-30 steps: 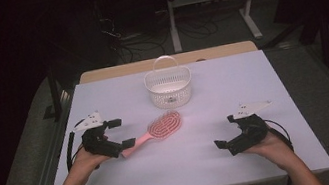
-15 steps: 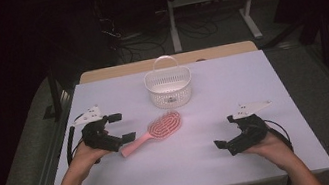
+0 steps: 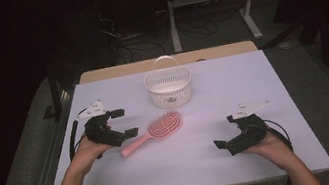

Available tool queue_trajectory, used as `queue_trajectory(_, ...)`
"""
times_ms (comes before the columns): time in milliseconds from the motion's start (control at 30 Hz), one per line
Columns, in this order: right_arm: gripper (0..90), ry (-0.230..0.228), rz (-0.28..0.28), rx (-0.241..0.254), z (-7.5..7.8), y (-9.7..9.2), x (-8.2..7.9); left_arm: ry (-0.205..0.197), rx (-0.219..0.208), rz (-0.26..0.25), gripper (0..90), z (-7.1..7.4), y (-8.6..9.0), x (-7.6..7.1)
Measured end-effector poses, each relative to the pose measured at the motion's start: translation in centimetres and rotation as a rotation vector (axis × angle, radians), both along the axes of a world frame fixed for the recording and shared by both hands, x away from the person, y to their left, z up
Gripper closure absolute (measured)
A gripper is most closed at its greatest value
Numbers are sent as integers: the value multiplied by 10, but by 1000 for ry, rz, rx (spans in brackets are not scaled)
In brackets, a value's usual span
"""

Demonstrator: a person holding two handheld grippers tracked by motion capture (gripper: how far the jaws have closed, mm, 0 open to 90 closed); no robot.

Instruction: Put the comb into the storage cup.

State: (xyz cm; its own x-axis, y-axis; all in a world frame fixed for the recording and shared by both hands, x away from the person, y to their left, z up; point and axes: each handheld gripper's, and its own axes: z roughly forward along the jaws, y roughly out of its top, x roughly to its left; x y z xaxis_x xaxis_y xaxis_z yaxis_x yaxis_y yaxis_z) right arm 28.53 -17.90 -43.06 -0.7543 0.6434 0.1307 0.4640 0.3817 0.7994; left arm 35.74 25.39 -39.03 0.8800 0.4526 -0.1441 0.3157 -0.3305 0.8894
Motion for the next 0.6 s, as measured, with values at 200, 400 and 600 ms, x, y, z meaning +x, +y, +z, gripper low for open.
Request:
queue_trajectory(200,0,3,0,0,0,0,0,-1,3,-4,0,2,-4,4)
queue_trajectory(400,0,4,-1,0,0,1,0,-3,3,-10,0,4,-7,7)
queue_trajectory(600,0,4,-2,0,0,0,0,-5,4,-13,0,6,-9,10)
